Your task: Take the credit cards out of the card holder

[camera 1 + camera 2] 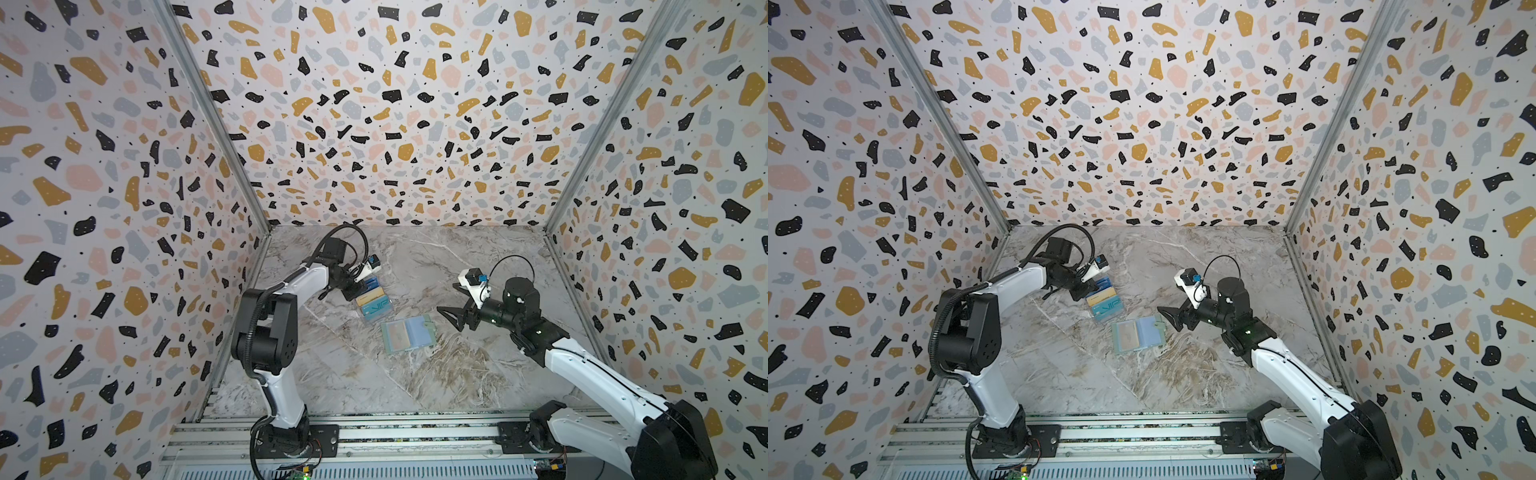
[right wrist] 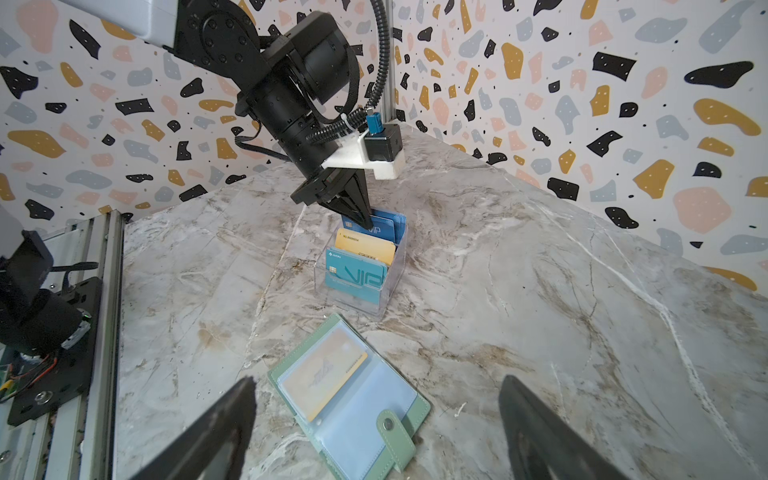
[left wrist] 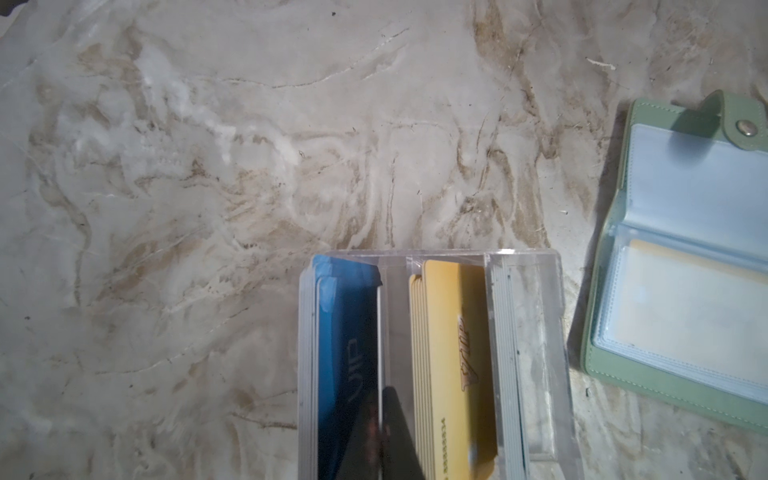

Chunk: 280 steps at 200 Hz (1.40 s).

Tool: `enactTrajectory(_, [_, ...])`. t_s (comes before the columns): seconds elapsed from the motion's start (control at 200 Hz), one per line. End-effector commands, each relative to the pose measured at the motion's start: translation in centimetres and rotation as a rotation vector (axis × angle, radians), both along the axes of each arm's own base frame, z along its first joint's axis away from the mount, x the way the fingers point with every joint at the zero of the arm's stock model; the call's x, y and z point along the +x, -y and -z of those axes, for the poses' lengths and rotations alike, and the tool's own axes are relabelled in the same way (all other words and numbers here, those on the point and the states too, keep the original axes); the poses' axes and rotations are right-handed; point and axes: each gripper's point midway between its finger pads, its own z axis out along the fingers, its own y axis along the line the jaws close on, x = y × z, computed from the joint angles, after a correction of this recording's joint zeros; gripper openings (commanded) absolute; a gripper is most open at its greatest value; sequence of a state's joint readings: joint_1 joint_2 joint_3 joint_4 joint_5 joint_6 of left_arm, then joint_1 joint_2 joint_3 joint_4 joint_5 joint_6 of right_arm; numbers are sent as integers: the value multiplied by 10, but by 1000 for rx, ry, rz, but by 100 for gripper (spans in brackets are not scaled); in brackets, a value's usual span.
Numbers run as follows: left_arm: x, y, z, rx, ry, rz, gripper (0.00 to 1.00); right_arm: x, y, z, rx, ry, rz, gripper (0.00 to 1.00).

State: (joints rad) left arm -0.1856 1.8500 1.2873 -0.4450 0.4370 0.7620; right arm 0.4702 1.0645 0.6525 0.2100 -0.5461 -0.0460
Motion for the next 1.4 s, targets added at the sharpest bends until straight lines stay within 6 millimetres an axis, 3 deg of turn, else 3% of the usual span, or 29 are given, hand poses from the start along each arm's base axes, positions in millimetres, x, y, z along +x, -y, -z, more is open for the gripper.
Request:
enactTrajectory(0.0, [6,4,2,-16,8,-7,6,-3,2,-10,16,37,0,91])
enactTrajectory(0.49, [11,8,3,-30,8,-30,19,-3,2,-12,17,41,-5,92])
enactTrajectory(1.396, [31,-1,-37,-44,153,-145,27,6,3,-5,10,3,35,92])
